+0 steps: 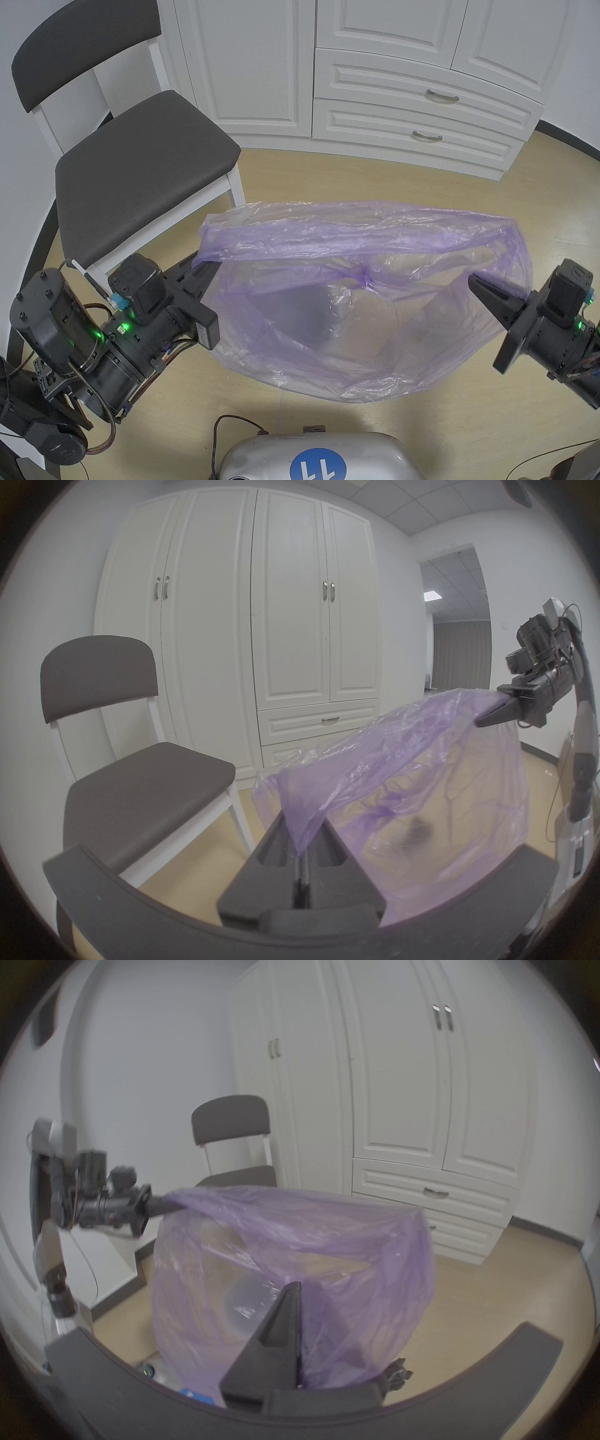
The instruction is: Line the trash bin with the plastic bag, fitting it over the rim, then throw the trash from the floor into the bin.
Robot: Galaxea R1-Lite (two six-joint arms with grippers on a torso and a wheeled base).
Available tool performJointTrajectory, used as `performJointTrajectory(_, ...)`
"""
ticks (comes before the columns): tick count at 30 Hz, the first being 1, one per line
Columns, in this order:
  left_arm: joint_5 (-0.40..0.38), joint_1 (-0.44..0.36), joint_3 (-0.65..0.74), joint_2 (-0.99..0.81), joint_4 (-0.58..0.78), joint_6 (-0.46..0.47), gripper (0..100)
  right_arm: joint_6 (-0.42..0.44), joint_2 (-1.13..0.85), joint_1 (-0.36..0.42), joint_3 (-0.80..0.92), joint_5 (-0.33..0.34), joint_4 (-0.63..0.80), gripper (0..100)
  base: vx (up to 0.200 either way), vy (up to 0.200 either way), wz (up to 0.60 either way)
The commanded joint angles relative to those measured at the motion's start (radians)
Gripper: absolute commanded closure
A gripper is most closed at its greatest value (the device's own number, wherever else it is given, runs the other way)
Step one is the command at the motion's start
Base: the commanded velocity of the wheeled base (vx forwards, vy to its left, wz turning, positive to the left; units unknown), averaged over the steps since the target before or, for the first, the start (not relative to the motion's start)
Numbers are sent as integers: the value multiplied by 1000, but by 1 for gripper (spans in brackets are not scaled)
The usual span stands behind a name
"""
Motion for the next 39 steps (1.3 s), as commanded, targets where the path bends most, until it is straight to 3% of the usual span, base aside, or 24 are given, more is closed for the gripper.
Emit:
performJointTrajectory(1,-7,40,21,-26,-1,21,100,-50,-78,6,70,-2,6,100,0,0,0)
performJointTrajectory(6,-9,76,18,-23,-1,32,100,-128,-70,-12,114,-35,7,100,0,0,0)
performJointTrajectory(12,-12,116,12,-14,-1,34,100,-136,-48,-12,116,-122,33,100,0,0,0)
performJointTrajectory(18,-56,152,12,-12,2,35,100,-150,-50,-43,117,-124,95,100,0,0,0)
performJointTrajectory(33,-62,240,-28,63,1,35,100,-150,51,-149,106,-105,147,100,0,0,0)
performJointTrajectory(39,-58,257,-58,84,4,32,100,-65,154,-192,56,-102,145,100,0,0,0)
